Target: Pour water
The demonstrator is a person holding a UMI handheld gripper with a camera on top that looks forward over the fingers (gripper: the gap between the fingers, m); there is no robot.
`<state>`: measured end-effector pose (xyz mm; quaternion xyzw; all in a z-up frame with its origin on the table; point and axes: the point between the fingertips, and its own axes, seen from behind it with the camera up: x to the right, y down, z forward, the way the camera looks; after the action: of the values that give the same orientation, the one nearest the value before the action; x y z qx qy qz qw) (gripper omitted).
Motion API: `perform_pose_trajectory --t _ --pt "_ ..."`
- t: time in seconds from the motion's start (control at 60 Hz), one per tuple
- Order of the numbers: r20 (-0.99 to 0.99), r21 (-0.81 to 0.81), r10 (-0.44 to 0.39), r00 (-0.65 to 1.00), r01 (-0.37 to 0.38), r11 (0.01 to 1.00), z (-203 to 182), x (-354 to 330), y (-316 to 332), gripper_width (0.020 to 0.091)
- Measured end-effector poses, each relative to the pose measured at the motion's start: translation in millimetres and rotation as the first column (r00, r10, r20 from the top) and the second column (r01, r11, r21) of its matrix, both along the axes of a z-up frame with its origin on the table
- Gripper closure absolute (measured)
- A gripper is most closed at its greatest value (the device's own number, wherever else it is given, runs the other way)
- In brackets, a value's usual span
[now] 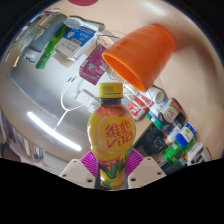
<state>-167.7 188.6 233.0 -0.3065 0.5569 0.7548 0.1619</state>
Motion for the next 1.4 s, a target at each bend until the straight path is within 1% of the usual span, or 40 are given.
perform_pose_trajectory --t 0.1,0.183,0.233,0.283,0.317,0.35,0.383,0.417,0.433,0.45,0.5,0.533,0.583,0.6,0.633,0.65,0.667,0.683,0.717,0.767,0.8,0.85,0.883,0.9,0.933,1.05,1.15,1.167,1.183,1.233,1.317,1.367,1.4 --pt "-0.030 0.007 -0.006 1.000 0.006 1.000 7 0 2 0.0787" --pt "-0.029 0.019 0.012 1.000 -0.011 1.000 10 -4 2 0.0786" --pt "0.007 0.034 0.031 0.999 -0.031 0.999 13 -9 1 0.0788" --pt "0.113 0.048 0.044 0.993 -0.049 0.998 11 -14 -2 0.0789" --pt "0.249 0.056 0.045 0.967 -0.061 0.997 7 -16 -6 0.0788" --pt "0.427 0.069 0.041 0.903 -0.078 0.995 2 -18 -11 0.0789" --pt "0.614 0.089 0.025 0.789 -0.101 0.991 -2 -15 -17 0.0789" --pt "0.776 0.123 -0.021 0.630 -0.119 0.985 -5 -3 -21 0.0786" --pt "0.842 0.135 -0.050 0.537 -0.120 0.984 -5 5 -22 0.0759" --pt "0.896 0.128 -0.068 0.439 -0.110 0.986 3 11 -22 0.0788" --pt "0.971 0.191 -0.173 0.163 -0.099 0.977 21 45 -23 0.0784" --pt "0.968 0.250 -0.250 0.003 -0.099 0.963 31 75 -23 0.0781" --pt "0.927 0.290 -0.301 -0.223 -0.084 0.953 49 122 -22 0.0778" --pt "0.911 0.285 -0.290 -0.292 -0.063 0.957 55 125 -21 0.0763" --pt "0.858 0.304 -0.291 -0.424 -0.038 0.952 61 155 -20 0.0758" --pt "0.818 0.332 -0.308 -0.486 -0.039 0.942 63 178 -21 0.0749" --pt "0.786 0.338 -0.296 -0.542 -0.025 0.941 66 184 -19 0.0733" --pt "0.745 0.356 -0.300 -0.596 -0.026 0.934 68 195 -19 0.0730" --pt "0.663 0.378 -0.296 -0.687 -0.034 0.925 65 216 -19 0.0724" --pt "0.576 0.371 -0.260 -0.775 -0.035 0.928 45 246 -19 0.0703" --pt "0.554 0.348 -0.230 -0.800 -0.029 0.937 25 261 -15 0.0704" --pt "0.566 0.284 -0.187 -0.803 -0.023 0.959 -14 273 -10 0.0696" --pt "0.587 0.236 -0.158 -0.794 -0.018 0.972 -42 279 -9 0.0689" --pt "0.592 0.226 -0.153 -0.791 -0.020 0.974 -62 281 -10 0.0691" --pt "0.614 0.183 -0.134 -0.778 -0.026 0.983 -80 282 -9 0.0689" --pt "0.636 0.127 -0.111 -0.764 -0.039 0.991 -133 279 -10 0.0665" --pt "0.654 0.053 -0.049 -0.755 -0.019 0.998 -174 284 -12 0.0648" --pt "0.661 0.039 -0.038 -0.750 -0.016 0.999 -178 284 -15 0.0643" --pt "0.664 0.075 -0.060 -0.745 -0.014 0.997 -172 284 -13 0.0647" --pt "0.678 0.094 -0.070 -0.732 -0.009 0.996 -173 285 -13 0.0646" --pt "0.669 0.085 -0.067 -0.740 -0.014 0.996 -174 283 -12 0.0646" --pt "0.670 0.078 -0.060 -0.740 -0.010 0.997 -175 283 -11 0.0621" --pt "0.675 0.066 -0.050 -0.736 -0.008 0.998 -176 284 -12 0.0592"
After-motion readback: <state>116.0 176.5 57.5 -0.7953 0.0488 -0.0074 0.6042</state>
